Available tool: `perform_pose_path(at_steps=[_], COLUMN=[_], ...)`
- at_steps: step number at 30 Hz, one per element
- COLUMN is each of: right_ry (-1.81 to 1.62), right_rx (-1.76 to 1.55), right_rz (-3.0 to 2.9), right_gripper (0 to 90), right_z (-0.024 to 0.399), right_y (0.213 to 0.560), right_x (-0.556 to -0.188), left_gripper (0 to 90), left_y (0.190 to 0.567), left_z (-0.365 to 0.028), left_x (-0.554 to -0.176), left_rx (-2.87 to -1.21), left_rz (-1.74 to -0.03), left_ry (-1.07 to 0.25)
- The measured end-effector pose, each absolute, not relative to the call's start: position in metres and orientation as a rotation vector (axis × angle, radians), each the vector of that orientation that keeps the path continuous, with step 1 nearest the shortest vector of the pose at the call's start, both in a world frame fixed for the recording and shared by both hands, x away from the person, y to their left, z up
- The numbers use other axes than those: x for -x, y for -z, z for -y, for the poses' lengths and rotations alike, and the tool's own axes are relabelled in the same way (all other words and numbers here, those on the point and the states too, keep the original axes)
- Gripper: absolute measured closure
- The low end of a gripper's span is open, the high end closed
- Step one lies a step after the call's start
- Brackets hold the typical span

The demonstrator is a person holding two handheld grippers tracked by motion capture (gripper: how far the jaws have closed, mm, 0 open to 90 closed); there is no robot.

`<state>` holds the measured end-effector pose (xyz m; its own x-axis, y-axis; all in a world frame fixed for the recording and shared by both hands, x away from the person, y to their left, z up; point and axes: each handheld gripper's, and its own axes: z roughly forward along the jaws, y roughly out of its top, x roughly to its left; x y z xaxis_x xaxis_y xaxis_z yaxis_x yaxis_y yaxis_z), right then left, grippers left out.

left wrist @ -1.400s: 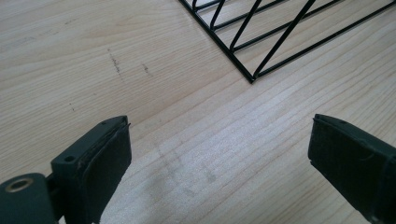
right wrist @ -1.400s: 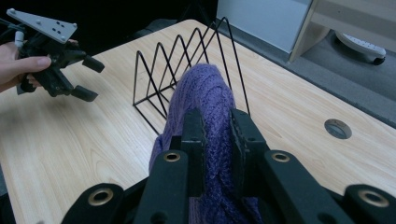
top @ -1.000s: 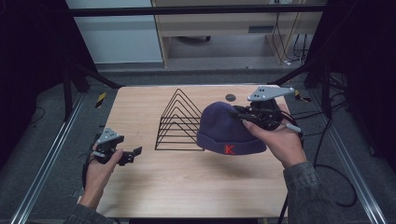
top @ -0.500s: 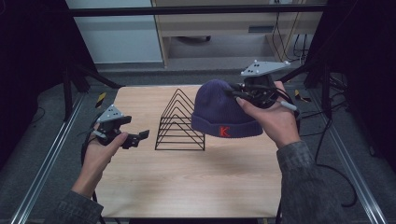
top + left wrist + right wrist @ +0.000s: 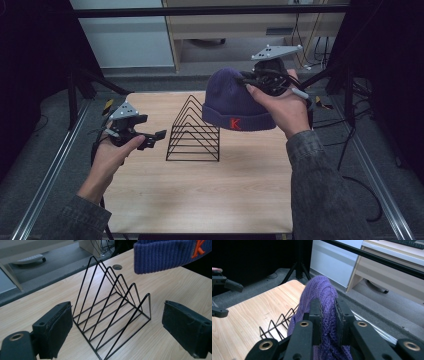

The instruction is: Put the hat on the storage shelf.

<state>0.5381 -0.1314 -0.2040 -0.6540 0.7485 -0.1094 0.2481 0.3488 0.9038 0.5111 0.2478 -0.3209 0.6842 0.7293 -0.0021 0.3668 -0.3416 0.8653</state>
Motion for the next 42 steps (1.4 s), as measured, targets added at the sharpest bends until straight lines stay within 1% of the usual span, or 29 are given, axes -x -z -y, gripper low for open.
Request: perform_pose_path(at_steps=[7,16,35,42], right_ry=[-1.298,-1.345,-1.425,-1.452], right_rx=[-0.870,-0.822,-0.739,-0.717], right_rz=[-2.082,-2.065,-2.110,-2.126], right_gripper=[77.9,77.9,77.7,77.6], right_z=[0.125,0.106,0.066,0.055], right_y=[0.195,0.176,0.177,0.179], right_x=[-0.546,-0.547,-0.538,-0.533], left_gripper=[9.4,10.4,11.2,10.9], left_y=[0.312,0.298,0.294,0.297], left_z=[-0.248,-0.245,-0.244,-0.243], left_x=[-0.513,-0.515,-0.515,-0.518], left_rx=[-1.947,-1.922,-1.908,-1.931], left_rz=[-0.838,-0.821,-0.808,-0.794], left_ry=[-0.496,-0.502,-0.521,-0.502])
